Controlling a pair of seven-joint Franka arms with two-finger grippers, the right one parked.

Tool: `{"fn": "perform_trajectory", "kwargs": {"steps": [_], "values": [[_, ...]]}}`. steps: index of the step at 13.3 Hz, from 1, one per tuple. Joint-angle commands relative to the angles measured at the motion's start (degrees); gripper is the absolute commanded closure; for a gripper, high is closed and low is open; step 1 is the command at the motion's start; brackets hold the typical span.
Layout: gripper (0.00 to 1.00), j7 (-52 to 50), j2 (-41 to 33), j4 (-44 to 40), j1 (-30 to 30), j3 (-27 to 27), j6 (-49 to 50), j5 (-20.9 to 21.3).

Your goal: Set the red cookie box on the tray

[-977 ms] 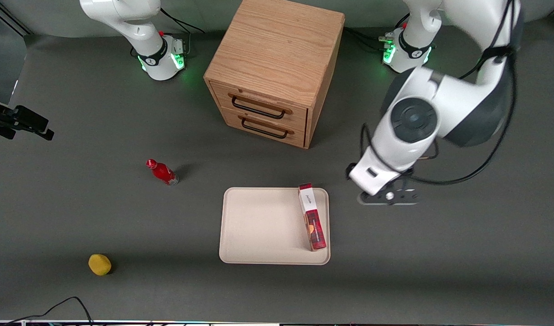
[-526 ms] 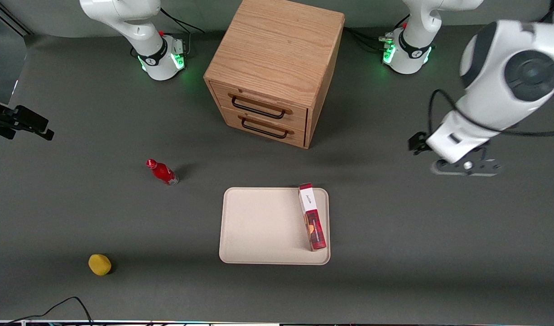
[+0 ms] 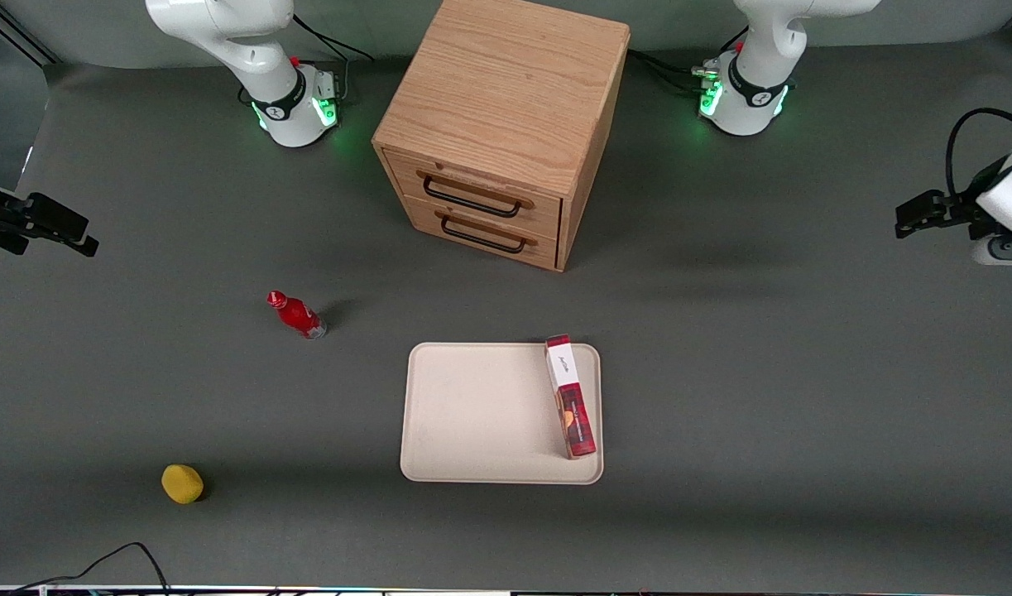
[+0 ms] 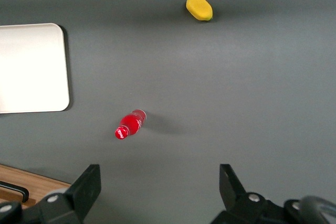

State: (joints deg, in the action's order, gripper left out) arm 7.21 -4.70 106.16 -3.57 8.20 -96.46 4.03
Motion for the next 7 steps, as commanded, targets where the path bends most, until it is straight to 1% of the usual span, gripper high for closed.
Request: {"fn": "perform_trajectory", "kwargs": {"steps": [1, 4, 7], "values": [[0.00, 0.3, -1.1, 0.8, 4.3, -5.4, 0.2, 0.4], [0.00, -0.5, -1.1, -2.1, 2.5, -5.5, 2.3, -0.3], [0.00, -0.3, -1.1, -3.0, 2.4, -5.5, 3.0, -0.3]]}}
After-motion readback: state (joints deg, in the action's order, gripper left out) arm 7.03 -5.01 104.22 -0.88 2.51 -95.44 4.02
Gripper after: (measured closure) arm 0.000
